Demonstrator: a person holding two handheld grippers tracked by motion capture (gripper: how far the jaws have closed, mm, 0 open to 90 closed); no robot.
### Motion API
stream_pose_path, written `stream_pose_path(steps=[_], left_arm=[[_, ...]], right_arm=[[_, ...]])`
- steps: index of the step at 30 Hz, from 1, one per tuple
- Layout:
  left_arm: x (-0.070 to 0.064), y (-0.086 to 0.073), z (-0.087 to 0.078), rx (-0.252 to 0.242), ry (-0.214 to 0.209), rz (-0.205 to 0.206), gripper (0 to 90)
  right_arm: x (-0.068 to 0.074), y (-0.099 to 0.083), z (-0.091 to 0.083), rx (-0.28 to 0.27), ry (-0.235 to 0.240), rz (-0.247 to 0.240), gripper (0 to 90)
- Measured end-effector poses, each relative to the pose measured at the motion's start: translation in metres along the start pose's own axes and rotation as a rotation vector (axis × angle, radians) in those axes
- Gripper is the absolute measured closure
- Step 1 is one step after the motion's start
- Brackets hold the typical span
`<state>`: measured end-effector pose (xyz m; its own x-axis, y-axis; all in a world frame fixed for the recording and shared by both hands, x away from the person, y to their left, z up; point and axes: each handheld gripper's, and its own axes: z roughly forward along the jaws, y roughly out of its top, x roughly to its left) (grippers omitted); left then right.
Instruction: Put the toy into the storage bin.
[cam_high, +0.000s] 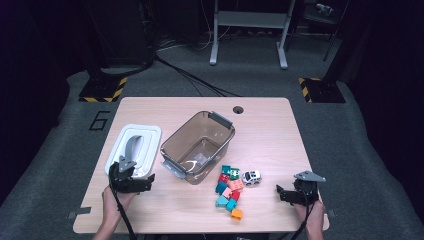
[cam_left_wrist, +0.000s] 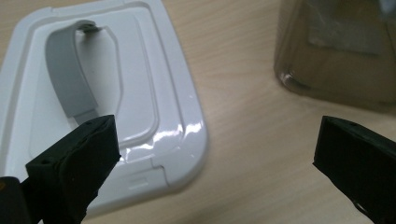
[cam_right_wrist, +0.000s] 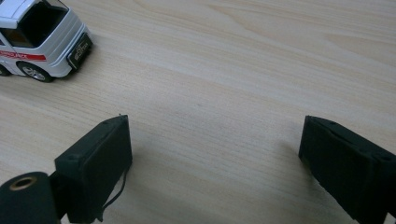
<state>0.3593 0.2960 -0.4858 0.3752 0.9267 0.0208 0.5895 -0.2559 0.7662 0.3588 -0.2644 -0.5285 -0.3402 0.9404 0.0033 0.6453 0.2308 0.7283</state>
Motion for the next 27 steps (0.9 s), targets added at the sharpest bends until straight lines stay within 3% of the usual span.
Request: stream_pose_path(steps=[3,9,12,13,18,20,22,25,27], left_arm=[[-0.011,-0.014,0.005,0.009,-0.015,0.030,0.1],[-0.022,-0.030,0.020,0.041,-0.024,0.050,0.2],[-0.026,-0.035,0.027,0.064,-0.028,0.042,0.3],[-0.026,-0.036,0.027,0.051,-0.014,0.039,0.0],[-0.022,-0.034,0.030,0.069,-0.056,0.024,0.3],[-0.022,-0.035,0.030,0.064,-0.064,0.027,0.4],[-0.020,-0.034,0.029,0.072,-0.081,0.040,0.4],[-0.020,-0.034,0.029,0.072,-0.082,0.040,0.4],[-0.020,-0.034,0.029,0.075,-0.082,0.044,0.4]], right_arm=[[0.000,0.000,0.000,-0.003,-0.001,0.000,8.9],[0.000,0.000,0.000,0.000,0.000,0.000,8.8],[0.000,0.000,0.000,0.000,0.000,0.001,8.8],[0.000,0.000,0.000,0.002,-0.002,0.004,8.8],[0.002,0.001,-0.001,0.007,-0.021,0.054,5.5],[0.004,0.003,-0.003,-0.007,0.009,0.144,4.8],[0.012,0.007,-0.006,-0.013,0.006,0.176,4.9],[0.026,0.015,-0.010,-0.034,0.038,0.202,5.2],[0.036,0.025,-0.010,-0.042,0.054,0.180,5.4]])
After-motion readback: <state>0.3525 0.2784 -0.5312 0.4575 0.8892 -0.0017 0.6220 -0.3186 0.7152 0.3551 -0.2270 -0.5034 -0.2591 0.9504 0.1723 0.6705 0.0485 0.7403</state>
